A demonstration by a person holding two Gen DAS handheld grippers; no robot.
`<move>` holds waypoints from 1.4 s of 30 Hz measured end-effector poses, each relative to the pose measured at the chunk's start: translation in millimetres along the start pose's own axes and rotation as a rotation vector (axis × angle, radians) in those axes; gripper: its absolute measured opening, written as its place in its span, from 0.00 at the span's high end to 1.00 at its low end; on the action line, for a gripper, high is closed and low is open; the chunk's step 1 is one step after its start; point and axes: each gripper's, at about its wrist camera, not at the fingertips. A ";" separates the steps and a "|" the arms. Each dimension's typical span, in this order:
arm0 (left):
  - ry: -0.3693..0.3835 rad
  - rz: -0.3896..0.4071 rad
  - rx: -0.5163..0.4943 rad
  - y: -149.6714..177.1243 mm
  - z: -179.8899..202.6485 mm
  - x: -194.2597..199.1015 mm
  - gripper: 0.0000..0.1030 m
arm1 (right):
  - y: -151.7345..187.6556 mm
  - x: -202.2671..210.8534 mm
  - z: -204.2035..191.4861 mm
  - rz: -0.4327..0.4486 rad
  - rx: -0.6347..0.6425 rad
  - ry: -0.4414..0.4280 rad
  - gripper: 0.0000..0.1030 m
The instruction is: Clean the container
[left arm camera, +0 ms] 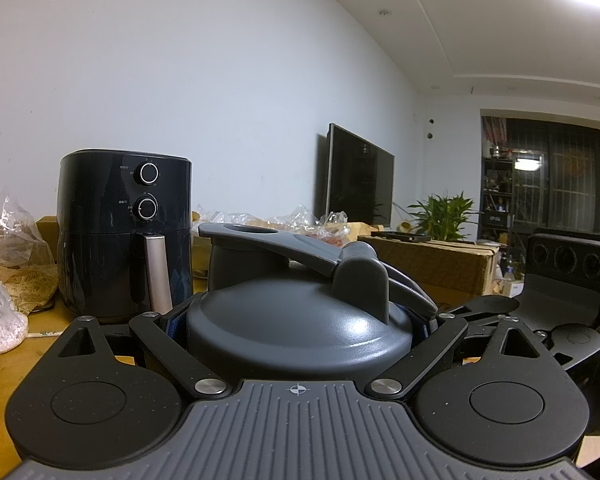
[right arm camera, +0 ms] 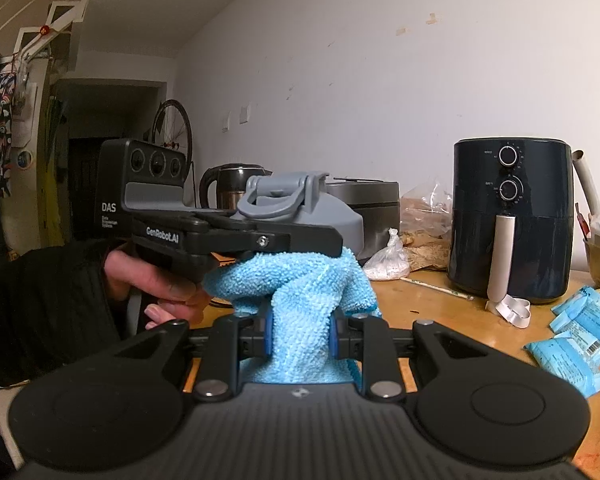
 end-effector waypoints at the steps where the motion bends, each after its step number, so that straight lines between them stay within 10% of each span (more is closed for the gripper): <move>1: 0.000 0.000 0.000 -0.1 0.2 0.0 0.07 | 1.3 0.8 0.3 0.003 -0.002 0.000 0.79; 42: -0.029 -0.009 -0.015 -4.9 4.9 0.6 0.07 | 47.0 33.3 15.2 0.136 -0.060 0.055 0.79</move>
Point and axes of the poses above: each gripper's, at about its wrist camera, not at the fingertips, and x roughly against the way its jaws point, z to its right, y to its underside, and after that the axes turned 9 degrees about -z, right-handed
